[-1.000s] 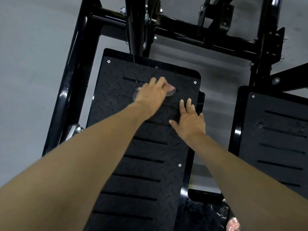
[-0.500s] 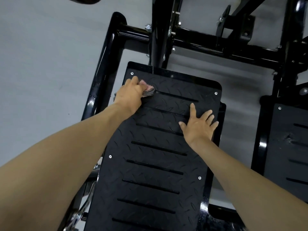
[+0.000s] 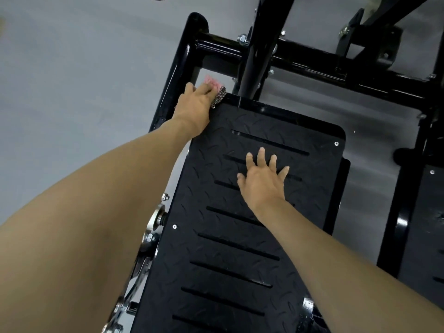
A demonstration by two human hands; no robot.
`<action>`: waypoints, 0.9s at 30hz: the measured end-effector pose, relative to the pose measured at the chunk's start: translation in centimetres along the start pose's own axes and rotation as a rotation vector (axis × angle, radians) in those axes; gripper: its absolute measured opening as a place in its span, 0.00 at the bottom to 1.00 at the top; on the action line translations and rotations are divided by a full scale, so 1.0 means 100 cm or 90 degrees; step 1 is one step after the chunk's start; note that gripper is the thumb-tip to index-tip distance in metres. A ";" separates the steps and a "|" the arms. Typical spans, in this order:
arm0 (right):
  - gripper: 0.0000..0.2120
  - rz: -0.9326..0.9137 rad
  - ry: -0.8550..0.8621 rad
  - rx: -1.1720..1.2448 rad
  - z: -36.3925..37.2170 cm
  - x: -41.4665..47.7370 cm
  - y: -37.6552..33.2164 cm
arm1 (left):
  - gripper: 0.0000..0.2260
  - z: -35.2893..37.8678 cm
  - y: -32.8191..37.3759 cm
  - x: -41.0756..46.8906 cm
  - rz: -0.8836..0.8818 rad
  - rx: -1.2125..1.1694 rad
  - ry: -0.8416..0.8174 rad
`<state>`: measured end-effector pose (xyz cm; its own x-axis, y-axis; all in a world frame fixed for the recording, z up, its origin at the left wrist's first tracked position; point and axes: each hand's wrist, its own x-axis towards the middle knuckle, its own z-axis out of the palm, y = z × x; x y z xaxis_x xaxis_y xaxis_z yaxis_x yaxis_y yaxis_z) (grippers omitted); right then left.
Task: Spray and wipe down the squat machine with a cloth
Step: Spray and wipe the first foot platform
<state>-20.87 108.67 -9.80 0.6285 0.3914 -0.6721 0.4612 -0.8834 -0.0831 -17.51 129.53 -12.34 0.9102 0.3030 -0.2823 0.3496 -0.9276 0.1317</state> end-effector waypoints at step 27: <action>0.34 -0.105 0.016 -0.078 0.064 -0.097 0.006 | 0.27 0.038 -0.014 -0.184 -0.104 -0.117 -0.080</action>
<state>-30.65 102.70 -8.03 0.5534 0.5354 -0.6380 0.6306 -0.7698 -0.0990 -35.55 124.40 -10.90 0.8077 0.4048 -0.4286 0.5343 -0.8099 0.2419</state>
